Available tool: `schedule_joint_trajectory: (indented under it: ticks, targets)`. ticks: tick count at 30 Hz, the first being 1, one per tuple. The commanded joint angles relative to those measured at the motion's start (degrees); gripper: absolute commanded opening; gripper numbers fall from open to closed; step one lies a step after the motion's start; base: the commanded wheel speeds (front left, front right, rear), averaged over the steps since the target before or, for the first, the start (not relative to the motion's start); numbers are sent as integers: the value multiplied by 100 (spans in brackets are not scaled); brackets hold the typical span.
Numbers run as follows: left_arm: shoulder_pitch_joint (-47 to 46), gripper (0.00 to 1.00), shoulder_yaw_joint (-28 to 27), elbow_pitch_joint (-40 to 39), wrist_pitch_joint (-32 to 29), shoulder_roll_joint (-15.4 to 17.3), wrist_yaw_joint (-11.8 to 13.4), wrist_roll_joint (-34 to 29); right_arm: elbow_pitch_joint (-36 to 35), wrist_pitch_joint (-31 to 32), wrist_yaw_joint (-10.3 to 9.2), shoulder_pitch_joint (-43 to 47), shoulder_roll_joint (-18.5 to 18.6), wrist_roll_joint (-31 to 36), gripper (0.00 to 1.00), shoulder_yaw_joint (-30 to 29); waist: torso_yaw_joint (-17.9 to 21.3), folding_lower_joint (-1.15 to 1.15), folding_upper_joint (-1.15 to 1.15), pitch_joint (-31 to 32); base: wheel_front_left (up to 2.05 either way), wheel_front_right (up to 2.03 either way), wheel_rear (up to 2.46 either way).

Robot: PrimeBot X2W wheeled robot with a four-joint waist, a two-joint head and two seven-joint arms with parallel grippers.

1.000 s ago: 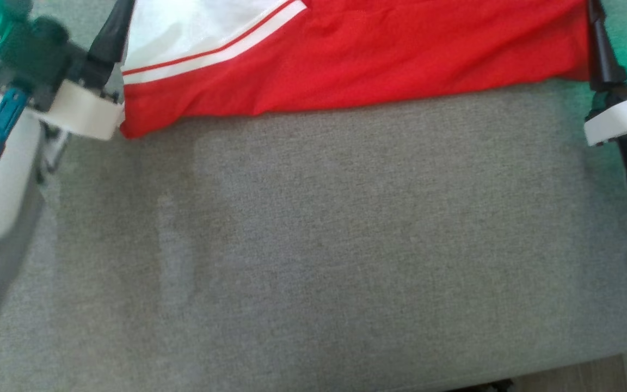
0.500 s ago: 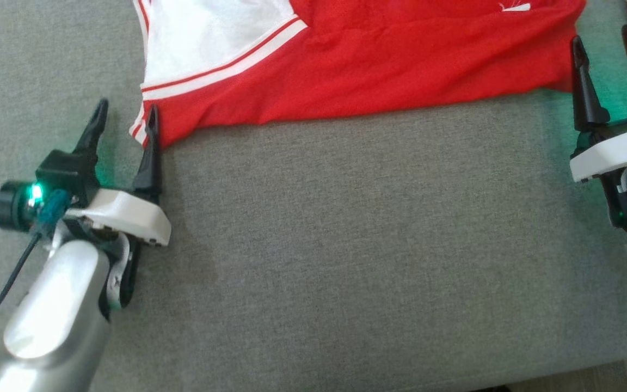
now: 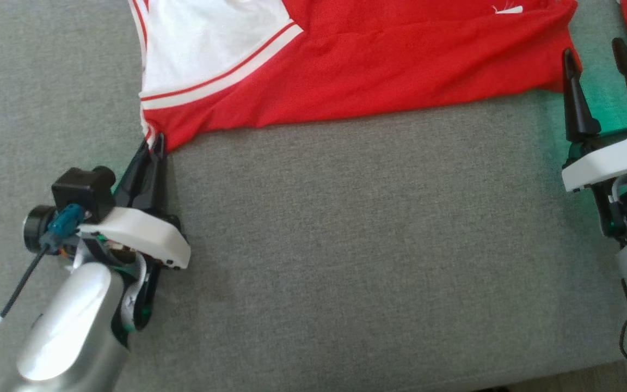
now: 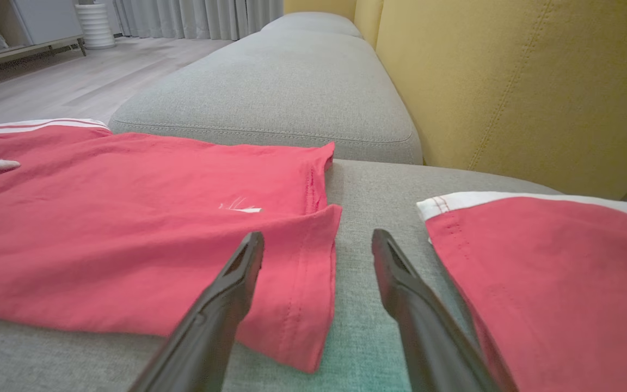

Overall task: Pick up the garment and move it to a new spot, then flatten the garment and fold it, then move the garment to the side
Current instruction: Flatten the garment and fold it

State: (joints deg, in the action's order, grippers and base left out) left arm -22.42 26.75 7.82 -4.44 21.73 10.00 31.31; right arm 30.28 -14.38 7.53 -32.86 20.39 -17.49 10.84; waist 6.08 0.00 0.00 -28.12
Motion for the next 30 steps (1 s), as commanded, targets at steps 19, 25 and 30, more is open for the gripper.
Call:
schedule_joint_trajectory:
  ticks: [19,25,30]
  targets:
    - [168,0,-261,-386,493,93,-9,98,1130,370,-4,-100,160,-845,0,319,-542,0,0,102,0,0,0]
    - [464,0,-200,-487,612,45,51,119,1036,447,-4,106,447,-1274,0,572,-592,0,0,337,0,0,0]
    - [982,0,-131,-647,794,5,105,177,774,410,-4,554,705,-1516,0,667,-629,0,0,633,0,0,0]
